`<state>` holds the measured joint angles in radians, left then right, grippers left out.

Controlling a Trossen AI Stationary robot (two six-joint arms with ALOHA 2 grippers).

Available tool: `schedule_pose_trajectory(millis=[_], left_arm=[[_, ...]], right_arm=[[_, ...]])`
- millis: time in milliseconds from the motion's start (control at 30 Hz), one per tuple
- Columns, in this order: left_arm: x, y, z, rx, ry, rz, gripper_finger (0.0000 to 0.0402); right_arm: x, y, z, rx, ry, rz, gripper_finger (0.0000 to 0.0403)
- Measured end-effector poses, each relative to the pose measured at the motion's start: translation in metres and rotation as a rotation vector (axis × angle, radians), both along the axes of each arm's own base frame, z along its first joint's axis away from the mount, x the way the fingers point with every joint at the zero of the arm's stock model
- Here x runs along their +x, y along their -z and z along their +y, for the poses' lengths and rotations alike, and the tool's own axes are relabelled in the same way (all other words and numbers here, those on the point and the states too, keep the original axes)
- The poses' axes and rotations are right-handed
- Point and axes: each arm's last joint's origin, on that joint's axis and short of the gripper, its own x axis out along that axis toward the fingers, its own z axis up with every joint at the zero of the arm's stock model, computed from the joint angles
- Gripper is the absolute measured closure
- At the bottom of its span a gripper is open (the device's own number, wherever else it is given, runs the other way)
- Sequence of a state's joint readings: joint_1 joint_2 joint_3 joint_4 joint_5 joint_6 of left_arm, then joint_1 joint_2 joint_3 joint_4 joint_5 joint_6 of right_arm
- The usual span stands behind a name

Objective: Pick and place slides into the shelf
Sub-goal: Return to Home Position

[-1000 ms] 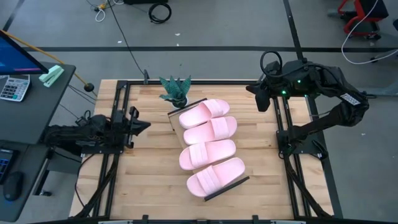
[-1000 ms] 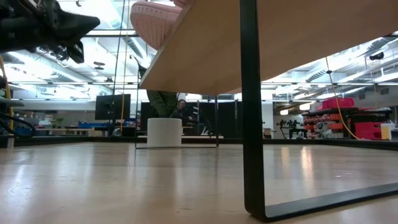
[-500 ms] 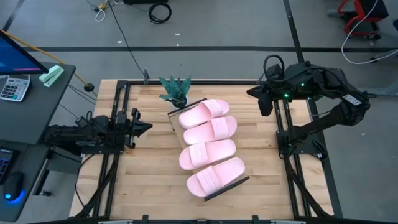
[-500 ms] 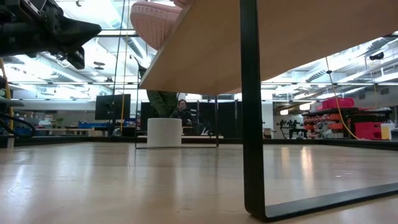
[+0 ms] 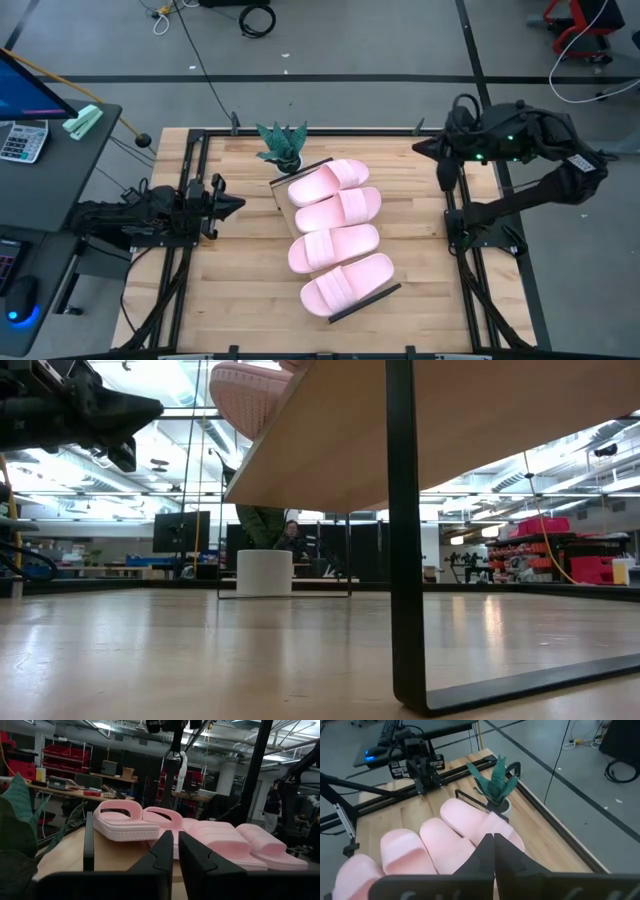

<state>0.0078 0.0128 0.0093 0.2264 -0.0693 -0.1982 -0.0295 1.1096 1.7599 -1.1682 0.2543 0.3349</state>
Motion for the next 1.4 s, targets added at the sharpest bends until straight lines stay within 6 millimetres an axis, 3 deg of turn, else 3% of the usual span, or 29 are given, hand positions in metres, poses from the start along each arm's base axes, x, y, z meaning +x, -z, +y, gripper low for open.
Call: schedule_pose_trajectory(millis=[367,667,933,1200,1400], left_arm=[[0.000,0.000,0.000,0.000,0.000,0.000,0.0351],[0.000,0.000,0.000,0.000,0.000,0.000,0.0363],[0.000,0.000,0.000,0.000,0.000,0.000,0.0365],[0.000,0.000,0.000,0.001,0.000,0.000,0.0356],[0.000,0.000,0.000,0.000,0.000,0.000,0.0364]], right_arm=[[-0.055,0.064,0.002,-0.005,0.004,-0.218,0.0403],[-0.080,0.129,0.002,0.009,0.008,-0.370,0.0403],[-0.081,0.166,0.003,0.011,-0.022,-0.497,0.0403],[-0.068,0.197,0.003,0.006,-0.048,-0.527,0.0403],[-0.055,0.218,0.004,0.024,-0.080,-0.644,0.0403]])
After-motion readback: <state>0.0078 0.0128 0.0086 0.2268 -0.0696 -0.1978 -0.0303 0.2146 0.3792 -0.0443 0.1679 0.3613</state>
